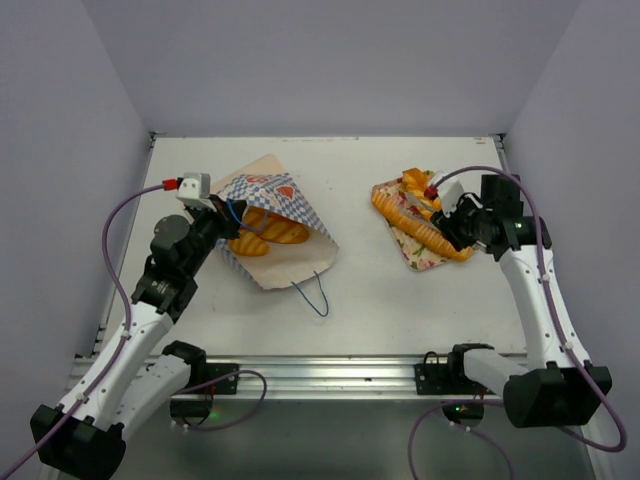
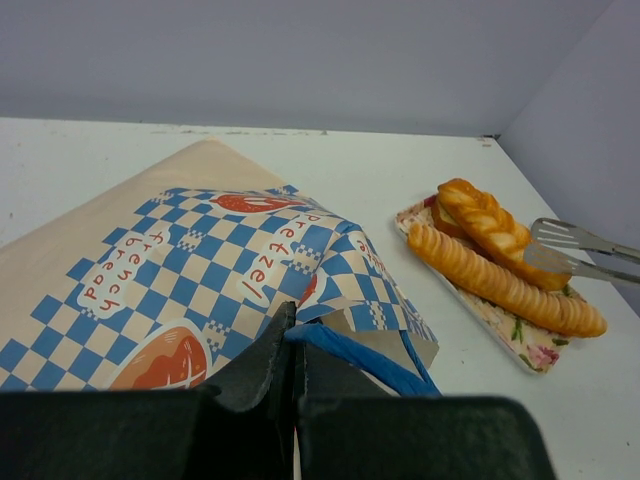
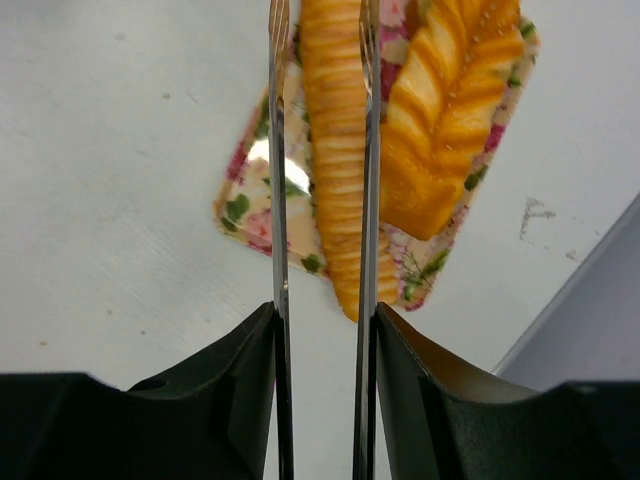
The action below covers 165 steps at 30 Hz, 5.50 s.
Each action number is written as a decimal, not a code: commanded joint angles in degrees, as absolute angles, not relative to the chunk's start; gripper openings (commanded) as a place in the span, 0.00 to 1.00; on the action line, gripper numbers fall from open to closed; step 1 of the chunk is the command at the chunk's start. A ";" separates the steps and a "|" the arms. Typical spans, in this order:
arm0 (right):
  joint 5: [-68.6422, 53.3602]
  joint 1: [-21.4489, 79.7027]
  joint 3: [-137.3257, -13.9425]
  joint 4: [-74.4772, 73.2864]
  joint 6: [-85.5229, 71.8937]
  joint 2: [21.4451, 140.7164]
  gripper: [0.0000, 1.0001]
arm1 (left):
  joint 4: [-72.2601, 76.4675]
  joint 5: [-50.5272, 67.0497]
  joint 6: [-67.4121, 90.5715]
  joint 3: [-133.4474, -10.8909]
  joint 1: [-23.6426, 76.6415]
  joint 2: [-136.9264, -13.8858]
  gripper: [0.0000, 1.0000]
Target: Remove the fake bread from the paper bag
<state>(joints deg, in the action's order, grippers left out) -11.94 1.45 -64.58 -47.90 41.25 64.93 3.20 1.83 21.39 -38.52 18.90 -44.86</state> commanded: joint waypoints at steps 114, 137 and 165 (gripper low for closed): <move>-9.92 48.51 -74.18 -12.13 -1.06 99.58 0.47 | -20.92 10.98 11.16 -40.52 19.16 -33.40 0.74; -9.14 48.25 -81.47 -16.00 0.60 106.87 0.47 | -19.25 10.19 11.42 -40.52 19.16 -39.29 0.73; -9.14 48.25 -80.94 -15.82 2.37 107.22 0.48 | -18.02 11.16 11.60 -39.64 19.16 -39.38 0.73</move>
<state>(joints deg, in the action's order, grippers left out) -7.33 48.36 -77.38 -16.67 2.17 106.08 -20.58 10.11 12.43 -39.53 18.90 -39.77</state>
